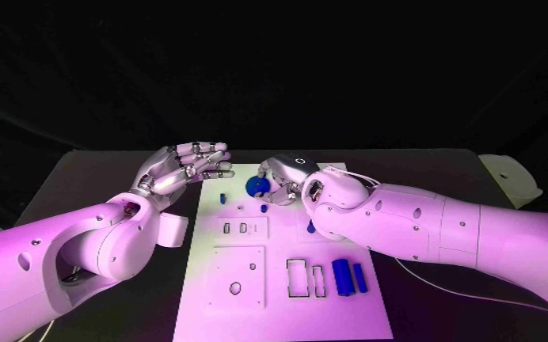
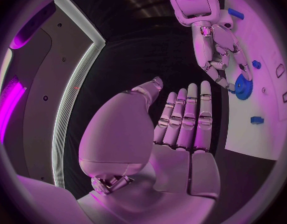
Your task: Assemble the parts on the task board
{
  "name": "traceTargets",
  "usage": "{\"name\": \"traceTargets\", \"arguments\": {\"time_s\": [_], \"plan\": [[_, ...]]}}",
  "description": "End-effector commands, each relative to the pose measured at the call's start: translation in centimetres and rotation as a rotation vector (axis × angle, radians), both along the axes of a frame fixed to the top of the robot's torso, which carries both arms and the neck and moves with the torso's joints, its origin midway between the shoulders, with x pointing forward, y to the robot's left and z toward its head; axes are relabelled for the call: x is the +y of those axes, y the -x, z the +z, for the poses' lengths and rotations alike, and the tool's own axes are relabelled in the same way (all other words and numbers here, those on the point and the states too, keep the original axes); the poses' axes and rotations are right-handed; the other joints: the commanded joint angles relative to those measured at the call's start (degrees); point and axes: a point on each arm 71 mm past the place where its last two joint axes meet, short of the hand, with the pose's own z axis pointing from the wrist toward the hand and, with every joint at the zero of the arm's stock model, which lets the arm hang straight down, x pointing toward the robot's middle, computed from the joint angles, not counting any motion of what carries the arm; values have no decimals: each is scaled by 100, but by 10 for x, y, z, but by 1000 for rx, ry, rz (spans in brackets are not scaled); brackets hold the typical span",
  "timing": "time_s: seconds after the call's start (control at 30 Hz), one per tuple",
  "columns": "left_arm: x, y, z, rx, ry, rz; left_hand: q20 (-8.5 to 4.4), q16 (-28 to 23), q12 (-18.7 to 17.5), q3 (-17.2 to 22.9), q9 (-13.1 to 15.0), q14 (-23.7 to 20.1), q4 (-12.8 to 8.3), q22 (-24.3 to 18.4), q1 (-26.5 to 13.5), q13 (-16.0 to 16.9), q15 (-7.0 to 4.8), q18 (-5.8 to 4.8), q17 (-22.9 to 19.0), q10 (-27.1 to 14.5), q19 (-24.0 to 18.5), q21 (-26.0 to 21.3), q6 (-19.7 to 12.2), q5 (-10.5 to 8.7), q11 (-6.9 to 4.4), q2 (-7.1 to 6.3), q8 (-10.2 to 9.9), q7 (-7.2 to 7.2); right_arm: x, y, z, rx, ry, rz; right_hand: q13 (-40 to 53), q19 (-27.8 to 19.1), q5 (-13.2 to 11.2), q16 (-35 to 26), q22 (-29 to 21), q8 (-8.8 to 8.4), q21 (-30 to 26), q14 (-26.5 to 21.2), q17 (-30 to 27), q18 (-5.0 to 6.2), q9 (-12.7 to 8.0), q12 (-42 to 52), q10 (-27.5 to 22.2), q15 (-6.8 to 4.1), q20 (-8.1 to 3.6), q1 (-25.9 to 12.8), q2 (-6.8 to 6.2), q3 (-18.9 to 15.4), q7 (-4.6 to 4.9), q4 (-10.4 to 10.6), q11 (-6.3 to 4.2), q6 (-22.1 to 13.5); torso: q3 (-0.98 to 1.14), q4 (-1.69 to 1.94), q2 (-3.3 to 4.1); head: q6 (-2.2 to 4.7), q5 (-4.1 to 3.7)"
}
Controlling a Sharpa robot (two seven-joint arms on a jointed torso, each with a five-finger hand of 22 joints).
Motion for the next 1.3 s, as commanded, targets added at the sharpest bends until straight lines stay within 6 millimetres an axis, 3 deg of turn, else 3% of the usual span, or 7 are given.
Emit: {"name": "traceTargets", "arguments": {"time_s": [0.03, 0.43, 0.57, 0.7, 0.93, 1.13, 1.3], "plan": [[-1, 1, 2, -6, 6, -8, -5, -28, -31, 26, -7, 40, -8, -8, -28, -2, 7, 33, 7, 24, 42, -19, 18, 14, 6, 13, -27, 128, -3, -1, -5, 35, 23, -21, 897, 599, 30, 18, 1508, -43, 25, 517, 1096, -82, -10, 22, 51, 23, 32, -18, 30, -11, 26, 24, 17, 13, 0, -2, 0, 5, -4], [2, 0, 2, -7, 4, -2, -5, -28, -31, 26, -7, 40, -8, -8, -28, -2, 7, 33, 7, 24, 42, -19, 18, 14, 6, 13, -27, 128, -27, 6, 5, -10, -80, -40, 951, 599, 173, 15, 1508, -60, 25, 514, 1081, -82, 2, 83, 107, 19, 31, -35, 116, -18, 16, 113, 9, 79, 4, -14, -12, 22, -5], [3, 0, 2, -7, 3, 2, -5, -28, -31, 26, -7, 40, -8, -8, -28, -2, 7, 33, 7, 24, 42, -19, 18, 14, 6, 13, -27, 128, -51, 10, 19, -35, -191, -40, 945, 599, 315, 18, 1508, -114, 25, 516, 1092, -82, -6, 77, 103, 18, 28, 35, 143, 19, 23, 102, 11, 57, 3, -30, -24, 42, 1], [5, 0, 2, -7, 2, 6, -6, -35, -43, 41, -11, 43, -22, -12, -25, -2, 8, 32, 11, 25, 46, -20, 17, 13, 9, 11, -34, 131, -82, 14, 33, -11, -295, -32, 936, 599, 312, 21, 1508, -144, 25, 518, 1104, -82, -3, 65, 93, 22, 31, 174, 186, 96, 28, 33, 15, 90, 9, -75, -50, 49, -10], [8, -1, 1, -8, 1, 9, -6, -37, -45, 44, -11, 44, -25, -13, -25, -2, 8, 32, 13, 28, 47, -21, 19, 13, 8, 11, -35, 130, -144, 15, 39, 101, -345, -16, 913, 599, 167, 38, 1508, -183, 25, 531, 1168, -82, 13, 36, 65, 4, 17, 654, 100, 274, 12, -328, -2, 279, 37, -160, -114, 31, 8], [8, -3, 0, -8, 1, 8, -6, -37, -45, 44, -11, 44, -25, -13, -25, -2, 8, 32, 13, 28, 47, -21, 19, 13, 8, 11, -35, 130, -184, 14, 32, 137, -319, -51, 916, 599, 162, 43, 1508, -233, 25, 535, 1189, -82, 3, 39, 71, -29, -7, 850, 9, 334, -33, -489, -40, 318, 60, -160, -137, 33, 24], [8, -4, 0, -7, 0, 9, -6, -37, -45, 44, -11, 44, -25, -13, -25, -2, 8, 32, 13, 28, 47, -21, 19, 13, 8, 11, -35, 130, -208, 12, 23, 151, -300, -97, 906, 599, 217, 46, 1508, -295, 25, 537, 1199, -82, -14, 27, 62, -22, -12, 907, -34, 358, -5, -548, -26, 278, 78, -159, -131, 55, 18]]}}
